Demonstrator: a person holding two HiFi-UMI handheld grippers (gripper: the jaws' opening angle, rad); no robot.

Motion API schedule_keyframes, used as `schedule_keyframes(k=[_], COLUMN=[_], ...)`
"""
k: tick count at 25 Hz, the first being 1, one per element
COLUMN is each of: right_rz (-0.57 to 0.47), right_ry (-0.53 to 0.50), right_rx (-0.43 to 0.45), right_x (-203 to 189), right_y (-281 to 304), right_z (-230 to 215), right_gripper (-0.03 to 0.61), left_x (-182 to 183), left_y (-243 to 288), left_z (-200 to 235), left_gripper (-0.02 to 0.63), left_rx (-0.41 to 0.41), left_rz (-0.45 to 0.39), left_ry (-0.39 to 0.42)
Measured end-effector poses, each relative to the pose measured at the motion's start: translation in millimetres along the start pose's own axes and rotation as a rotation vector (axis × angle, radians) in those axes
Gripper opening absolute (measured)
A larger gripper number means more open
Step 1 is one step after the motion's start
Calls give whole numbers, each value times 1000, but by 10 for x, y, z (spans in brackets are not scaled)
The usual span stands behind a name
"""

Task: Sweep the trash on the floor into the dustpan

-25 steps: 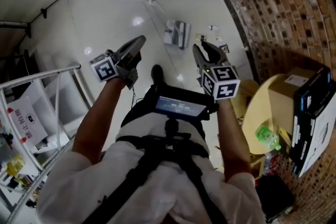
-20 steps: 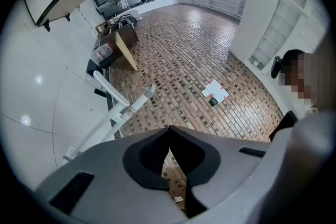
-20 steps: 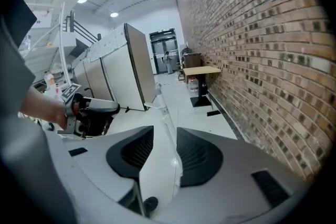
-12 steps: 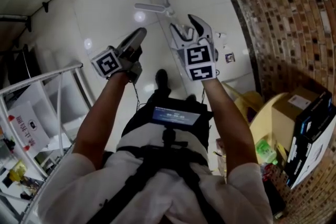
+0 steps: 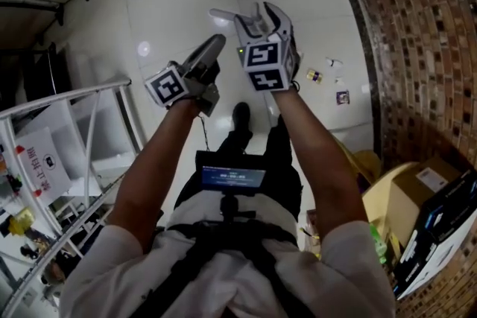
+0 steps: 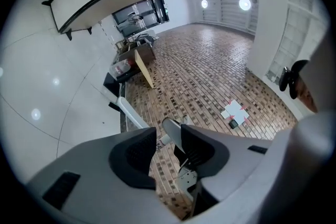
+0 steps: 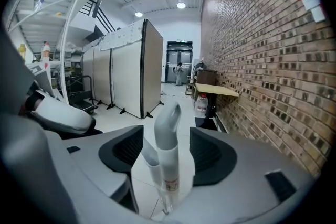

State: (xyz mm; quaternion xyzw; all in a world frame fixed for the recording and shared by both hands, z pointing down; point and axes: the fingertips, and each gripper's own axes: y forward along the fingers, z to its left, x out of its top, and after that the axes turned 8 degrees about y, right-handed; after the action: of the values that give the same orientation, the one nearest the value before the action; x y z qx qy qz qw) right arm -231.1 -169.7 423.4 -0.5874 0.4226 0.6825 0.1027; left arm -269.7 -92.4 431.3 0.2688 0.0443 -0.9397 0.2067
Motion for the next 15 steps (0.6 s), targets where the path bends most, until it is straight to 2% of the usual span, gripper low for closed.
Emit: schedule_keyframes(k=[6,10,13,15], right_rz=[15,5,37,81], right_ry=[-13,-110,-145,-123], right_rx=[-23,-75,-126,-154], right_x=[2,70,-45,-237], right_y=[242,108,-60,-151], right_z=[-100,-322,-601,-812], right_gripper=[260,95,66,66], left_x=[-71,-119,-123,-111], left_y=[202,288,349,405], left_z=[2,11,20,30], left_gripper=[141,147,165,209], left_rx=[-6,-22,-43,-55], left_rz=[31,53,60,68], left_ry=[-22,-42,-54,-56])
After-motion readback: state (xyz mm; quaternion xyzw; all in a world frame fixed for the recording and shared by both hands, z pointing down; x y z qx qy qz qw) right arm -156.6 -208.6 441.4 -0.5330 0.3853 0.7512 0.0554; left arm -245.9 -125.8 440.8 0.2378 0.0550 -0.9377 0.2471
